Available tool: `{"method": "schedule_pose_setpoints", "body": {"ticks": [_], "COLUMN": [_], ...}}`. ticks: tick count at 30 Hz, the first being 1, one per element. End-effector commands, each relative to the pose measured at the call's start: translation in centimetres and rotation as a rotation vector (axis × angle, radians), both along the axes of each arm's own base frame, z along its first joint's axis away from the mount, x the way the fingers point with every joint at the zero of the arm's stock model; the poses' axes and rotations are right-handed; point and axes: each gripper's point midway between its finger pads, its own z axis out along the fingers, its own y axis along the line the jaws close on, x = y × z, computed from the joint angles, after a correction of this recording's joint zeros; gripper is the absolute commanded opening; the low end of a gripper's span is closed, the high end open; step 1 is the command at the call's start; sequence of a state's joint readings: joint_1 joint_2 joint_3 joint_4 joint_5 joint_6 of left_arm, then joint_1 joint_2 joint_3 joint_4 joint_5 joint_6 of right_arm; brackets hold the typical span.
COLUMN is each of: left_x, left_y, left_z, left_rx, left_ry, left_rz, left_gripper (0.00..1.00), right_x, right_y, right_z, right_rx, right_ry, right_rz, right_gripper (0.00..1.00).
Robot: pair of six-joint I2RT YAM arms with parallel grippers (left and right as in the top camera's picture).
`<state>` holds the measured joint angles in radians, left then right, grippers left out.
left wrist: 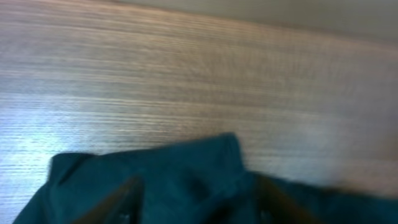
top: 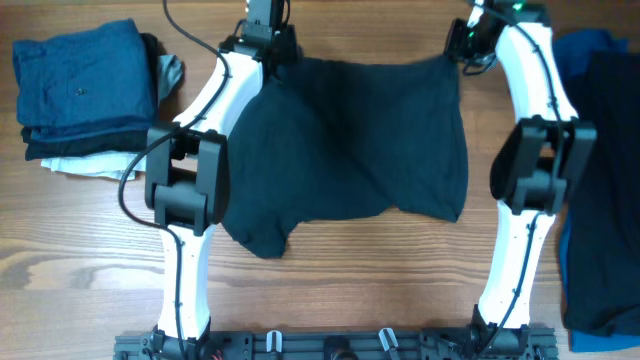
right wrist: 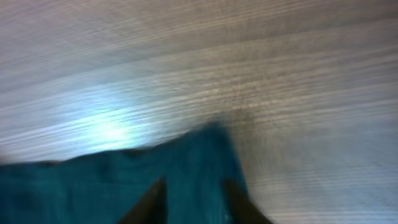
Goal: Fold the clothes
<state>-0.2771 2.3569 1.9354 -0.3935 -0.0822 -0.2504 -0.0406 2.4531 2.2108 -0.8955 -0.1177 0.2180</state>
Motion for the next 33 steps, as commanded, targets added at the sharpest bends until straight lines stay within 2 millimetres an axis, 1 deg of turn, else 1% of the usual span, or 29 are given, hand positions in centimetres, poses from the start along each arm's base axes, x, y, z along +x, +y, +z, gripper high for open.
{"method": "schedule_pose_setpoints", "body": {"ticks": [1, 2, 3, 4, 5, 6, 7, 8, 9, 10, 12, 14, 15, 16, 17, 18, 19, 22, 24, 26, 27, 28, 30, 33], "left_x": [1.0, 1.1, 1.1, 0.7, 0.2, -0.7, -1.7, -2.8, -4.0, -5.3, -6.7, -7.6, -8.0, -8.4, -8.8, -9.2, -9.6, -10.0, -9.9, -9.9, -9.9, -9.8, -9.6, -9.6], "left_y": [-0.4, 0.0, 0.6, 1.3, 1.9, 2.8, 3.7, 4.7, 5.9, 7.5, 9.7, 11.0, 11.5, 11.9, 12.4, 12.8, 13.2, 13.8, 13.9, 13.9, 13.9, 13.9, 13.9, 13.9], "left_z": [5.5, 7.3, 9.3, 11.7, 13.7, 16.0, 17.5, 18.3, 18.5, 17.8, 16.0, 13.5, 12.2, 11.0, 9.8, 8.8, 7.9, 5.9, 4.8, 4.0, 3.8, 3.6, 3.1, 2.7], "left_rx": [0.034, 0.023, 0.013, 0.004, -0.001, -0.020, -0.040, -0.058, -0.078, -0.092, -0.098, -0.110, -0.124, -0.132, -0.138, -0.139, -0.141, -0.138, -0.136, -0.133, -0.133, -0.131, -0.117, -0.105], "left_ry": [-0.125, -0.153, -0.181, -0.210, -0.228, -0.239, -0.233, -0.209, -0.163, -0.096, 0.007, 0.104, 0.154, 0.197, 0.242, 0.282, 0.316, 0.376, 0.397, 0.414, 0.417, 0.419, 0.418, 0.426], "left_rz": [-0.096, -0.084, -0.072, -0.059, -0.048, -0.022, 0.007, 0.040, 0.084, 0.138, 0.197, 0.212, 0.214, 0.213, 0.220, 0.230, 0.238, 0.252, 0.256, 0.257, 0.257, 0.255, 0.233, 0.216], "left_gripper": [0.82, 0.92, 0.95, 0.96, 0.95, 0.94, 0.91, 0.87, 0.83, 0.78, 0.76, 0.73, 0.71, 0.71, 0.71, 0.71, 0.72, 0.72, 0.71, 0.71, 0.71, 0.71, 0.71, 0.72], "right_x": [1.8, 2.1, 2.4, 2.5, 2.3, 1.9, 1.2, -0.2, -1.5, -3.2, -5.0, -6.6, -7.2, -7.8, -8.2, -8.6, -8.8, -9.2, -9.1, -8.8, -8.8, -8.9, -8.9, -8.6], "right_y": [-0.7, -0.8, -0.9, -0.9, -0.7, -0.7, -0.8, -0.9, -1.0, -1.2, -1.4, -1.4, -1.2, -1.4, -1.4, -1.4, -1.3, -0.6, -0.7, -0.5, -0.4, 0.0, 0.3, 0.3], "right_z": [1.0, 1.9, 3.1, 4.6, 6.1, 7.5, 8.8, 9.9, 10.3, 10.3, 9.6, 8.6, 8.1, 7.8, 7.4, 7.2, 6.9, 5.7, 4.7, 2.9, 2.5, 1.4, 0.0, -0.9], "right_rx": [-0.047, -0.056, -0.065, -0.076, -0.083, -0.091, -0.093, -0.089, -0.087, -0.079, -0.056, -0.021, -0.008, -0.001, 0.004, 0.007, 0.016, 0.041, 0.040, 0.049, 0.057, 0.076, 0.096, 0.091], "right_ry": [-0.085, -0.108, -0.133, -0.161, -0.180, -0.190, -0.187, -0.160, -0.124, -0.066, 0.010, 0.081, 0.105, 0.131, 0.156, 0.174, 0.186, 0.201, 0.199, 0.193, 0.193, 0.191, 0.184, 0.168], "right_rz": [0.040, 0.044, 0.058, 0.073, 0.098, 0.107, 0.104, 0.102, 0.100, 0.095, 0.094, 0.106, 0.125, 0.121, 0.119, 0.120, 0.123, 0.179, 0.179, 0.182, 0.185, 0.191, 0.197, 0.197], "right_gripper": [0.74, 0.81, 0.82, 0.84, 0.87, 0.89, 0.92, 0.93, 0.84, 0.75, 0.66, 0.43, 0.28, 0.23, 0.23, 0.27, 0.27, 0.26, 0.23, 0.23, 0.23, 0.22, 0.19, 0.16]}}
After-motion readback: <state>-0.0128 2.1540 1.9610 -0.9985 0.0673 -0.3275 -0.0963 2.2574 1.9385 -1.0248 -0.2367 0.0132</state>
